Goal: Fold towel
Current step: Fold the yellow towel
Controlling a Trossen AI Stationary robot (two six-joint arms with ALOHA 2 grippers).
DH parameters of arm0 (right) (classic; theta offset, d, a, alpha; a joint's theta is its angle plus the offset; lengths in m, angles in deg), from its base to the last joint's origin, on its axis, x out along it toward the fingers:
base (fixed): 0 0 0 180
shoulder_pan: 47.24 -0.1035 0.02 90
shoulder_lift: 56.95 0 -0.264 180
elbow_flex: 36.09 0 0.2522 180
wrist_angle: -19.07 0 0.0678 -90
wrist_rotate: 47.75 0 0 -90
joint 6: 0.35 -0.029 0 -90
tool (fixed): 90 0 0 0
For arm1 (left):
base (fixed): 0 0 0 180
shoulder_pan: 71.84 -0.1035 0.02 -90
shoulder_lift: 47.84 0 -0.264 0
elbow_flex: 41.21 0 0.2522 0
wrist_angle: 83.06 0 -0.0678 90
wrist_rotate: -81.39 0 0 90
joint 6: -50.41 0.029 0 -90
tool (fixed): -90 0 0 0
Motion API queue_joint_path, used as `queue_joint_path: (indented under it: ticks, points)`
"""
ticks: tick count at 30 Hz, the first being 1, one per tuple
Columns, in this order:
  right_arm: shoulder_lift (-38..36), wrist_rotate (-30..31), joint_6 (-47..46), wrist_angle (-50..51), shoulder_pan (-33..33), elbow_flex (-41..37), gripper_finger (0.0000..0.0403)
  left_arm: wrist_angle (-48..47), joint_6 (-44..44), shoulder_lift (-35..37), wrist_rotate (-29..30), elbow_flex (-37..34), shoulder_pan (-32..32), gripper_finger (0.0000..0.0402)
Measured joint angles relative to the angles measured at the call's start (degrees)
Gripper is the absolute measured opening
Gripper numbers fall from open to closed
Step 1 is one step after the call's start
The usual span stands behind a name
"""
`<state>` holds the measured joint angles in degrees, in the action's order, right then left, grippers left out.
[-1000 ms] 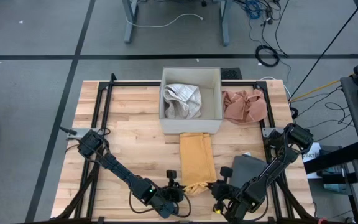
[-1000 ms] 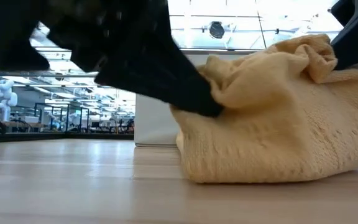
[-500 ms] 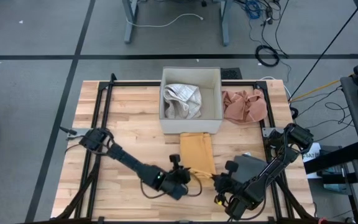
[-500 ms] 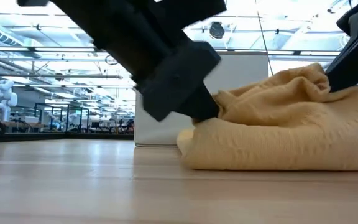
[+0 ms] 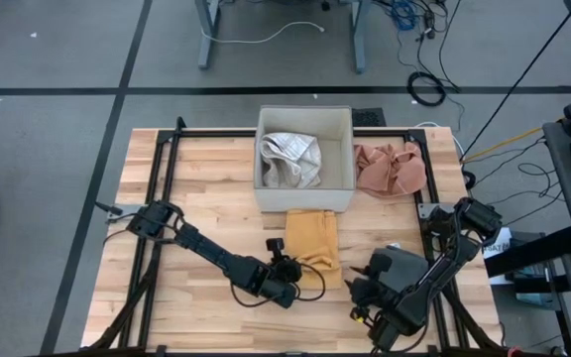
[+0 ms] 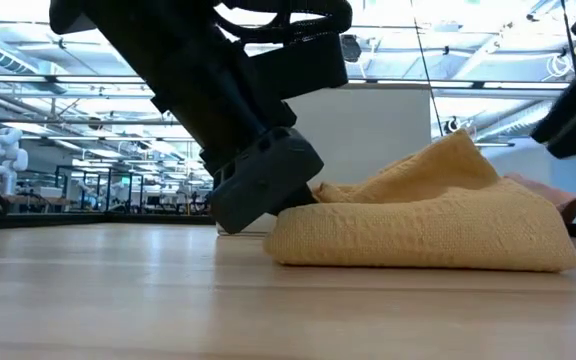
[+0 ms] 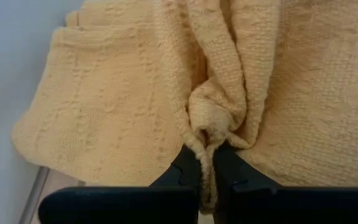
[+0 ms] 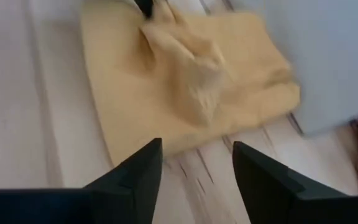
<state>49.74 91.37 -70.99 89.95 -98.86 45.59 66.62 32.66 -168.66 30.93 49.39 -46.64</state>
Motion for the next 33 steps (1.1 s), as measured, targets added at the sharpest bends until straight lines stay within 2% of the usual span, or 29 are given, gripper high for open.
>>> queue_joint_path:
  ticks: [5,9,12,17,26,33]
  points:
    - [0.00,5.47,8.54,-6.86,-1.09,0.00,0.0179,0.14,-0.01,0.00,-0.15,0.00,-0.37,0.0009]
    - [0.00,7.40,20.52,-16.09,-1.47,0.00,0.0162,0.17,-0.03,0.00,-0.56,0.02,-0.45,0.0010]
    - [0.00,7.54,25.29,-18.59,-0.58,0.00,0.0148,0.18,-0.06,0.00,-0.71,0.02,-0.49,0.0010]
    - [0.32,6.99,26.76,-18.73,1.53,-1.00,0.0118,0.20,-0.19,0.00,-0.76,0.04,-0.49,0.0015]
    - [0.33,4.78,29.61,-22.70,5.42,-4.66,0.0046,0.27,-0.23,0.00,0.36,0.04,-0.04,0.0061]
    - [0.35,4.75,31.06,-22.22,8.84,-5.31,0.0005,0.44,0.00,0.39,2.13,0.04,0.64,0.0077]
